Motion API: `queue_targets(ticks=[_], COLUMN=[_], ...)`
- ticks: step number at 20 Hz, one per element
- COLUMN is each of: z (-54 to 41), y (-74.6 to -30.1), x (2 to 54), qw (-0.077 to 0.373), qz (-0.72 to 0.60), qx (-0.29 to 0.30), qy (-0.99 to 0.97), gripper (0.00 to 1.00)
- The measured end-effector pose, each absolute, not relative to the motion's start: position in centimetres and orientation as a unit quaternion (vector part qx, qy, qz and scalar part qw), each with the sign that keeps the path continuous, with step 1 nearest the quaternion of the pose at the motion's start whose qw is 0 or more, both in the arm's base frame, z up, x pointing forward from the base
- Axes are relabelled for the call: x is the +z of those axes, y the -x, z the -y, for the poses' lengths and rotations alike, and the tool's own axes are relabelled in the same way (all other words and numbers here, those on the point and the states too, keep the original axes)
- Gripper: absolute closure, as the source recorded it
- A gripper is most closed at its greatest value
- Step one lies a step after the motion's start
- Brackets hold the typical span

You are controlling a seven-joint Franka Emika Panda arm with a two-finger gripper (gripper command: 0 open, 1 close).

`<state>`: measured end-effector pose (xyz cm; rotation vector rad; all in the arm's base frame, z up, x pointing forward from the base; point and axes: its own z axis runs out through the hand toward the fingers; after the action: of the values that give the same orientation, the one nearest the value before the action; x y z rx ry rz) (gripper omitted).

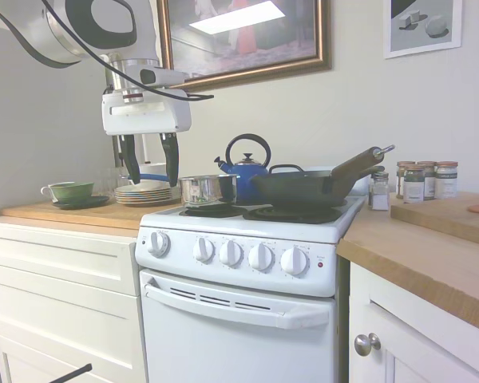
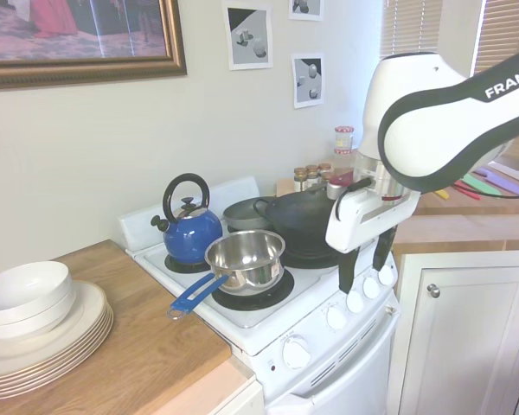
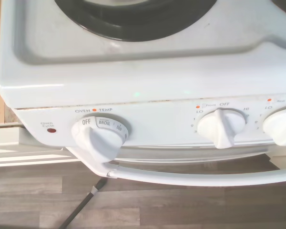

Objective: Turn on the stove on the bottom left

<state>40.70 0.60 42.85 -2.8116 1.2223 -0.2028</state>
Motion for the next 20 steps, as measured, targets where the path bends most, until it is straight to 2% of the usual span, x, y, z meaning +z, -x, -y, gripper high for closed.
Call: queue_targets(ticks=[11, 20], z=[0.7, 1.7], y=[-41.5, -45.4], x=[41.3, 38.2], qw=[0.026, 0.018], qz=[-0.405, -0.414], qx=[-0.053, -0.031], qy=[0.913, 0.91], gripper=[0.0, 0.0])
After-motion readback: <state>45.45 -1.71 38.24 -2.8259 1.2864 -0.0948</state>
